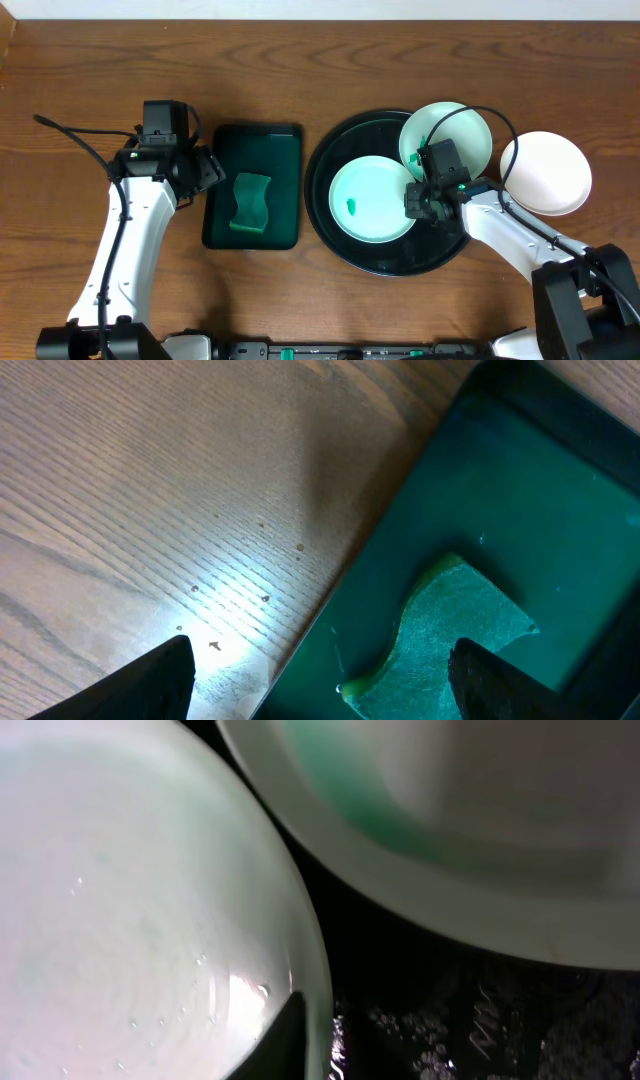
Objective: Clean dirty plates on tray and stack at the side
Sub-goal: 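Grip the lower pale green plate's rim with the right gripper and tilt it, then grasp the green sponge on the green tray with the left gripper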
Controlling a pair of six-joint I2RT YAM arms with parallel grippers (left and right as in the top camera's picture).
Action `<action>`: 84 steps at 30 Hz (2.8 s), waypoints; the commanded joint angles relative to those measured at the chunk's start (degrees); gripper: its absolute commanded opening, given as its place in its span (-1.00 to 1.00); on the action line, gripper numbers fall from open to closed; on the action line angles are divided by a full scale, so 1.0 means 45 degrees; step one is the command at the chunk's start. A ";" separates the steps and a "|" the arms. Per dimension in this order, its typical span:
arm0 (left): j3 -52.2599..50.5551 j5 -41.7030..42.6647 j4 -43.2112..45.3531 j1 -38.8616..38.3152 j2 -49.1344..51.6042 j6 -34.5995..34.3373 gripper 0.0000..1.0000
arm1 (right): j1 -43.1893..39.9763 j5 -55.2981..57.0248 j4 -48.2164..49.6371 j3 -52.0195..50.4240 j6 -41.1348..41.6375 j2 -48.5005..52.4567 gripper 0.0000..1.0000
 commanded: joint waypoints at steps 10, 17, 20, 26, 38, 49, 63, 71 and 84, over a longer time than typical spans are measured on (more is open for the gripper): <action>0.0165 -0.0165 -0.0039 0.0029 -0.0024 -0.0015 0.63 | 0.0044 0.0947 0.0282 -0.0131 0.1472 -0.0121 -0.97; 0.0165 -0.0165 -0.0039 0.0029 -0.0024 -0.0015 0.63 | 0.0044 0.0933 0.0287 -0.0131 0.1472 -0.0121 -0.97; 0.0160 -0.0165 -0.0039 0.0029 -0.0024 -0.0015 0.64 | 0.0039 0.0806 0.0301 -0.0131 0.1472 -0.0121 -0.97; 0.0165 -0.0160 0.0015 0.0029 -0.0024 -0.0019 0.63 | 0.0044 0.0797 0.0282 -0.0131 0.1472 -0.0121 -0.98; 0.0087 0.2545 -0.1326 0.0000 -0.0024 -0.0005 0.63 | 0.0044 0.0797 0.0287 -0.0131 0.1472 -0.0121 -0.97; -0.0491 0.2997 -0.1171 -0.1501 -0.0019 0.0656 0.63 | 0.0044 0.0797 0.0282 -0.0131 0.1472 -0.0121 -0.97; -0.0525 0.2987 -0.0894 -0.2191 -0.0010 0.1273 0.32 | 0.0044 0.0792 0.0277 -0.0131 0.1467 -0.0121 -0.97; -0.0685 0.2948 -0.0291 -0.2322 0.0141 0.1127 0.34 | 0.0044 0.0792 0.0277 -0.0131 0.1472 -0.0121 -0.97; -0.1064 0.1467 0.1054 -0.2569 0.2589 0.0364 0.02 | 0.0044 0.0797 0.0277 -0.0131 0.1467 -0.0121 -0.97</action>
